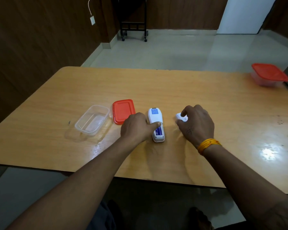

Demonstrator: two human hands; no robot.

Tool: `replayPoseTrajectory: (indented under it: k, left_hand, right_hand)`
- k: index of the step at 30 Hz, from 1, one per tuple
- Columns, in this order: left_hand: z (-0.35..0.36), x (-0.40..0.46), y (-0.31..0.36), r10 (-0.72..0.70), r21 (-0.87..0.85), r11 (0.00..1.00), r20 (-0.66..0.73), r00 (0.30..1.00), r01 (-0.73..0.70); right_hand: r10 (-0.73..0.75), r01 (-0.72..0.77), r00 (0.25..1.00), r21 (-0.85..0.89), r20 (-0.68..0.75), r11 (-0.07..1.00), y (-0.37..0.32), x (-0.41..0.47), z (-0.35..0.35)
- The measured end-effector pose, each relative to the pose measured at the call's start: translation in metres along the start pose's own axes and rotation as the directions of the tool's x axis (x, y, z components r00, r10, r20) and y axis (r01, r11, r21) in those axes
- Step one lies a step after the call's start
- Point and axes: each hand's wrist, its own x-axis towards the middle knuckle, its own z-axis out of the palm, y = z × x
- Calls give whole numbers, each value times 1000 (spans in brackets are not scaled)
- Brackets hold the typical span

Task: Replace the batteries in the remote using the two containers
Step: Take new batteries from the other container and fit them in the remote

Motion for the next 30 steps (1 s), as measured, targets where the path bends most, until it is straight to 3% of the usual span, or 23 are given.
replayPoseTrajectory:
  k: [3,9,14,20,23,25,26,28,30]
  left_hand:
    - [6,-1,11,6,73,997,-24,1000,-5]
    - [2,-4,34,-12,212,977,0,1000,12]
    - [1,-7,43,-69,194,979,5,998,66]
    - [-2,-7,50,-108,175,980,36,994,100]
    - [-1,-3,45,-130,115,986,72,989,121]
    - [-1,-1,42,-176,-122,974,121,977,191]
    - [-2,0,44,-206,-330,910,166,964,251]
    - [-8,2,50,-228,-681,635,284,931,364]
    - [-14,1,55,-206,-835,360,364,909,416]
  right_hand:
    - [69,-63,993,-56,96,996,8,-1,2]
    - [65,-58,991,-69,113,996,10,-6,4]
    - [96,-103,990,61,104,993,9,-10,-3]
    - [217,-257,960,245,179,935,2,-11,-21]
    - [264,-337,935,363,236,869,-1,-11,-28]
    - [281,-379,921,453,269,807,-6,-13,-32]
    - [281,-388,918,495,279,778,-9,-14,-35]
    - [265,-380,923,555,278,740,-15,-16,-38]
    - [220,-330,943,595,251,733,-23,-20,-41]
